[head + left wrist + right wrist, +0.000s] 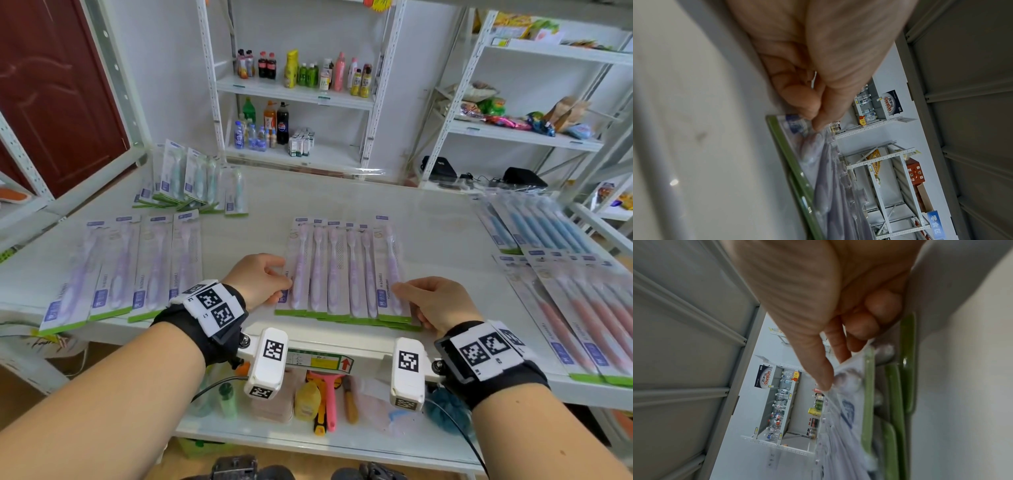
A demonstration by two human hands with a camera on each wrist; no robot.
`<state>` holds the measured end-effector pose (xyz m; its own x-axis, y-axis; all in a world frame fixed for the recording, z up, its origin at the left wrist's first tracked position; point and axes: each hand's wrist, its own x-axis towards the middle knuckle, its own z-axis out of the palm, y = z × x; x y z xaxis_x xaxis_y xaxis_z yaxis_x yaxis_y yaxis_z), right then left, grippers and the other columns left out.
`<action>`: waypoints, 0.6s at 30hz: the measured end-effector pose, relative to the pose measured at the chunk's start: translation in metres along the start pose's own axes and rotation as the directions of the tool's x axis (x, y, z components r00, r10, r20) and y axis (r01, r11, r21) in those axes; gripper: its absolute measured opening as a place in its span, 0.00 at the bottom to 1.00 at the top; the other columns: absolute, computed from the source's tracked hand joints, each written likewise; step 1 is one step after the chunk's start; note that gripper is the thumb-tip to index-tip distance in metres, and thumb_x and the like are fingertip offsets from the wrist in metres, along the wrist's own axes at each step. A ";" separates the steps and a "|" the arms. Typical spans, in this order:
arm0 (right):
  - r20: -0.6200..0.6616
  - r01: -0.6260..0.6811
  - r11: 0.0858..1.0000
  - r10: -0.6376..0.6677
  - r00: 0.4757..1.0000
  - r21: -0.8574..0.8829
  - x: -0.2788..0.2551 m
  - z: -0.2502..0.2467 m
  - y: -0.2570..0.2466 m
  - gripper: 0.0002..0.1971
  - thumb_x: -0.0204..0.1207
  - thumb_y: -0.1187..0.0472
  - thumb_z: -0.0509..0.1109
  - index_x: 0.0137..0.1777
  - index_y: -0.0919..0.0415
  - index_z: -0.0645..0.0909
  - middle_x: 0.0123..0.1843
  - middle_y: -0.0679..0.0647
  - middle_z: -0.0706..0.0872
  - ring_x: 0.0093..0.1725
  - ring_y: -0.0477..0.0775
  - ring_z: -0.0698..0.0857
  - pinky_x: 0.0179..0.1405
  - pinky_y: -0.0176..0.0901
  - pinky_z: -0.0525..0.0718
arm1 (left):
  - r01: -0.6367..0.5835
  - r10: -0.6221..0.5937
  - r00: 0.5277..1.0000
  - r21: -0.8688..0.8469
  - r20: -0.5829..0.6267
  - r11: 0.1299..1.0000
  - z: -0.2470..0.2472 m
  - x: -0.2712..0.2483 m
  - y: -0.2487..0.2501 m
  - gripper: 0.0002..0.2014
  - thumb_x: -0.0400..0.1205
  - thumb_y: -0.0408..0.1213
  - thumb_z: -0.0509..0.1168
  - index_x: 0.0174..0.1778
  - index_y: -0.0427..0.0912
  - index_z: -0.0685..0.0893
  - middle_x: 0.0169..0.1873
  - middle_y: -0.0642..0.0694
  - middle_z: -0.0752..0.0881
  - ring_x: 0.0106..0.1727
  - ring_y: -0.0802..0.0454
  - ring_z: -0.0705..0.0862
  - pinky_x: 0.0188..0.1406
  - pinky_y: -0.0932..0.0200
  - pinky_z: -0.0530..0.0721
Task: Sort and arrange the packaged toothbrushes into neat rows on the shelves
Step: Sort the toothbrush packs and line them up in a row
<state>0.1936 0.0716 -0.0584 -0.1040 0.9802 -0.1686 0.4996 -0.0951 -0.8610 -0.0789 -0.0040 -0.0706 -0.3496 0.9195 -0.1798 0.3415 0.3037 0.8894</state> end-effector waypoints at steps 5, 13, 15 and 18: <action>-0.011 0.003 0.999 -0.004 1.000 -0.055 -0.003 0.001 -0.005 0.11 0.70 0.50 0.76 0.44 0.57 0.85 0.24 0.49 0.82 0.18 0.43 0.74 0.18 0.32 0.70 | 0.001 -0.001 1.000 0.007 0.003 1.000 0.000 0.001 -0.001 0.26 0.77 0.29 0.68 0.72 0.39 0.75 0.31 0.46 0.85 0.25 0.56 0.80 0.29 0.65 0.80; -0.015 -0.013 0.998 0.012 1.000 -0.055 -0.006 0.000 -0.007 0.13 0.69 0.50 0.77 0.45 0.58 0.84 0.24 0.50 0.82 0.13 0.40 0.73 0.13 0.30 0.69 | -0.005 0.005 1.000 0.004 -0.006 1.000 0.000 0.004 -0.003 0.25 0.76 0.30 0.68 0.71 0.39 0.75 0.30 0.46 0.85 0.27 0.52 0.81 0.36 0.60 0.82; -0.009 -0.009 0.999 0.009 1.000 -0.049 -0.007 -0.001 -0.008 0.13 0.69 0.50 0.77 0.45 0.58 0.84 0.22 0.50 0.82 0.14 0.41 0.73 0.13 0.31 0.69 | -0.008 0.008 1.000 0.006 -0.004 1.000 0.000 0.004 -0.003 0.25 0.76 0.30 0.68 0.71 0.39 0.75 0.30 0.46 0.85 0.26 0.52 0.81 0.37 0.60 0.82; 0.000 -0.009 0.999 0.009 1.000 -0.034 -0.007 -0.002 -0.008 0.13 0.69 0.49 0.77 0.45 0.58 0.84 0.20 0.48 0.82 0.13 0.41 0.73 0.13 0.30 0.69 | -0.012 0.012 1.000 0.010 -0.004 1.000 0.000 0.004 -0.003 0.26 0.76 0.30 0.68 0.71 0.39 0.75 0.30 0.46 0.85 0.26 0.53 0.81 0.39 0.59 0.82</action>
<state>0.1920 0.0654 -0.0499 -0.0996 0.9793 -0.1762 0.5294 -0.0978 -0.8427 -0.0810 -0.0008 -0.0742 -0.3491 0.9220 -0.1678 0.3544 0.2956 0.8872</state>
